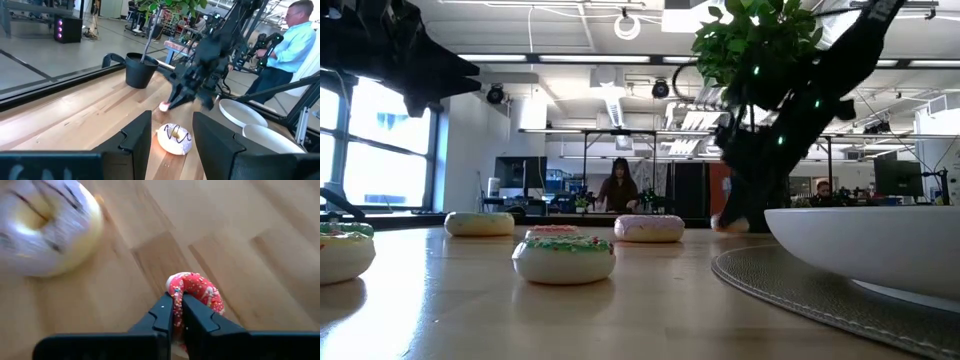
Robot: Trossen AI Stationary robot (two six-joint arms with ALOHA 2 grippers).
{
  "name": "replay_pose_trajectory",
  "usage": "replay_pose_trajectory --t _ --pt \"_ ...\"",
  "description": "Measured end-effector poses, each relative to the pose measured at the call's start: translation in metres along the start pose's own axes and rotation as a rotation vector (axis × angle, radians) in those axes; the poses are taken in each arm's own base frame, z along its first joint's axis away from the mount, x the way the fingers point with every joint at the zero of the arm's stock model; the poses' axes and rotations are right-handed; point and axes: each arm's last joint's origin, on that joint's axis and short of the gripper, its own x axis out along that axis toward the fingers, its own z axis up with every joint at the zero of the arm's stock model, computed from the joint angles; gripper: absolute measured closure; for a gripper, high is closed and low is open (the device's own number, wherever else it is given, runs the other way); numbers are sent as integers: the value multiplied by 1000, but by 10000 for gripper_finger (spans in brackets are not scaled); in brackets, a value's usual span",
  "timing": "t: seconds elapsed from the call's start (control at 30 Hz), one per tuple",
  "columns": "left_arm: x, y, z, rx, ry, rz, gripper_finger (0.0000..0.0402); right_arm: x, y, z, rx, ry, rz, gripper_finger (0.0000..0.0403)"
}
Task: Pick & Place donuts
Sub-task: Put the top small pink donut into the right white plate
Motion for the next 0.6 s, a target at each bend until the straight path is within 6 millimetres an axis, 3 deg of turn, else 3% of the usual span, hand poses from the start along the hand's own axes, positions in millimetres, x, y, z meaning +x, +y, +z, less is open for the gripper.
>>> replay_pose_trajectory --t 0.1,0.23,0.43,0.6 --pt "0 0 0 0 0 0 259 -30 6 9 -3 -28 47 390" --pt "0 0 0 0 0 0 259 -73 16 2 -23 12 94 390" --pt "0 0 0 -17 0 0 259 -124 38 -28 -81 133 191 396" --pt "0 0 0 -57 -1 1 259 -153 54 -56 -227 259 324 385"
